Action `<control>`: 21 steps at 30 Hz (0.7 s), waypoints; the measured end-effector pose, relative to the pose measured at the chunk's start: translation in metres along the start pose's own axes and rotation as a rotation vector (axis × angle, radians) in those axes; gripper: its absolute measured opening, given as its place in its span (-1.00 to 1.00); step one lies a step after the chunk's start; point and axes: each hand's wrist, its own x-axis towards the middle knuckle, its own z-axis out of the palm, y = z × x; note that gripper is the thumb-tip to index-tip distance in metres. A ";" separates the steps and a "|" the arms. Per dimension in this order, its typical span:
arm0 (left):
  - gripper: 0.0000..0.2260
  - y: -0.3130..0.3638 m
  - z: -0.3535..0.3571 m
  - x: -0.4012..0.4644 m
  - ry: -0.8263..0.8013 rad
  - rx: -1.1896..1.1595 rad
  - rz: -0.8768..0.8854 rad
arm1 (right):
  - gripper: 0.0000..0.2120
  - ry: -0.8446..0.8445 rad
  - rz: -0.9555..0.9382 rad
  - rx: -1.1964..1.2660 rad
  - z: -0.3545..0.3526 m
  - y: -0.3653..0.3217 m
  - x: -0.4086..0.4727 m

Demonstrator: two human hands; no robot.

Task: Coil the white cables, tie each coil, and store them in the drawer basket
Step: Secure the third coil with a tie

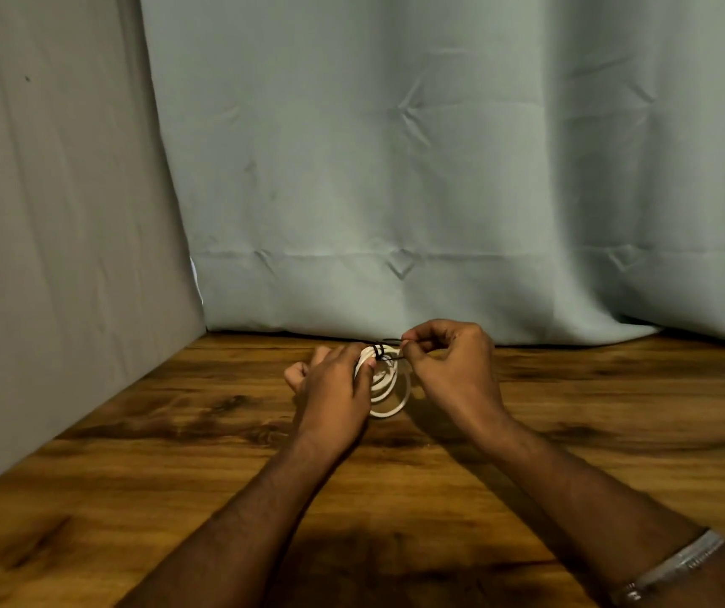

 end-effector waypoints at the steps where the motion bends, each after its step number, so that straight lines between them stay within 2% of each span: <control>1: -0.81 -0.001 0.001 0.000 0.007 0.009 0.005 | -0.93 0.002 -0.013 -0.052 -0.001 -0.001 -0.001; 6: -0.80 -0.001 0.001 0.001 0.021 0.058 0.034 | -0.88 -0.007 -0.007 -0.116 -0.003 -0.004 -0.004; 21: -0.81 -0.001 -0.004 -0.001 -0.001 0.097 0.136 | -0.94 -0.108 -0.086 -0.170 -0.001 0.001 -0.003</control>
